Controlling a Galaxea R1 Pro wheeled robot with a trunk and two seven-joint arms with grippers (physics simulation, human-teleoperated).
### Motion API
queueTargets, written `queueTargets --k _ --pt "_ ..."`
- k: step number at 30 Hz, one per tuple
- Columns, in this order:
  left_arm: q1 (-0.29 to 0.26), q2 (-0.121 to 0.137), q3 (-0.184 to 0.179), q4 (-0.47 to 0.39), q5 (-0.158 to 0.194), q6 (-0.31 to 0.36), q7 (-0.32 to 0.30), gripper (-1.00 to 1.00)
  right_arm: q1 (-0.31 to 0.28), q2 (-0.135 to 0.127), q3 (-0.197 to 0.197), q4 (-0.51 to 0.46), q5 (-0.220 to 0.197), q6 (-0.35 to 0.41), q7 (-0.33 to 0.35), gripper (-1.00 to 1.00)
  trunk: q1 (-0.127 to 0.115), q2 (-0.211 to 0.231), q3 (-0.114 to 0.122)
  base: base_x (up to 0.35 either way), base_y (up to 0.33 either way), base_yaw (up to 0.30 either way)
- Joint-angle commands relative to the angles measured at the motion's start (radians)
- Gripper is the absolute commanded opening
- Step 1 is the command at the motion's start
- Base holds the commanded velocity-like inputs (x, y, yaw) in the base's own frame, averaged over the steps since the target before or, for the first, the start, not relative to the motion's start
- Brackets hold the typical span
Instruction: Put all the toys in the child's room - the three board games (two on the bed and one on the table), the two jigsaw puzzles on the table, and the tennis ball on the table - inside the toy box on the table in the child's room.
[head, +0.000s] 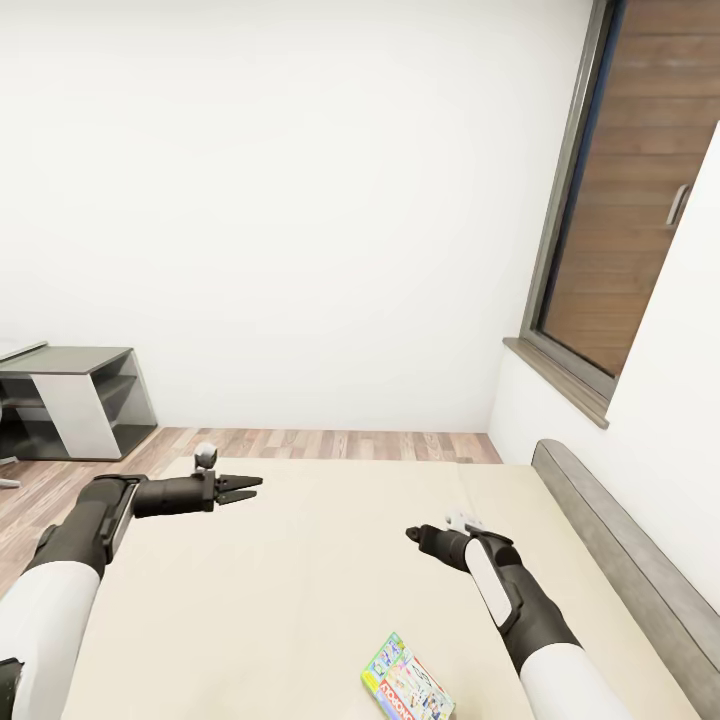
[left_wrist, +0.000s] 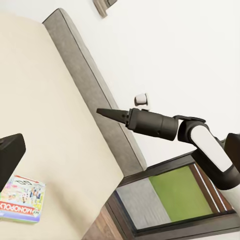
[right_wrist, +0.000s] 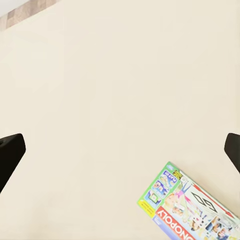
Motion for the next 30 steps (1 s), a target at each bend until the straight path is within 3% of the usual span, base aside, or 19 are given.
queueTargets --k 1,30 --pt "-0.001 0.0 0.003 -0.001 -0.01 0.011 -0.008 1.0 -0.001 0.001 -0.002 -0.001 -0.009 0.004 -0.005 1.0 0.001 -0.002 -0.001 0.0 0.0 0.0" --pt "-0.002 0.006 0.001 -0.028 -0.006 0.018 -0.008 1.0 -0.001 0.001 -0.001 0.0 0.002 0.003 -0.006 1.0 0.001 -0.002 -0.042 0.0 0.0 0.0"
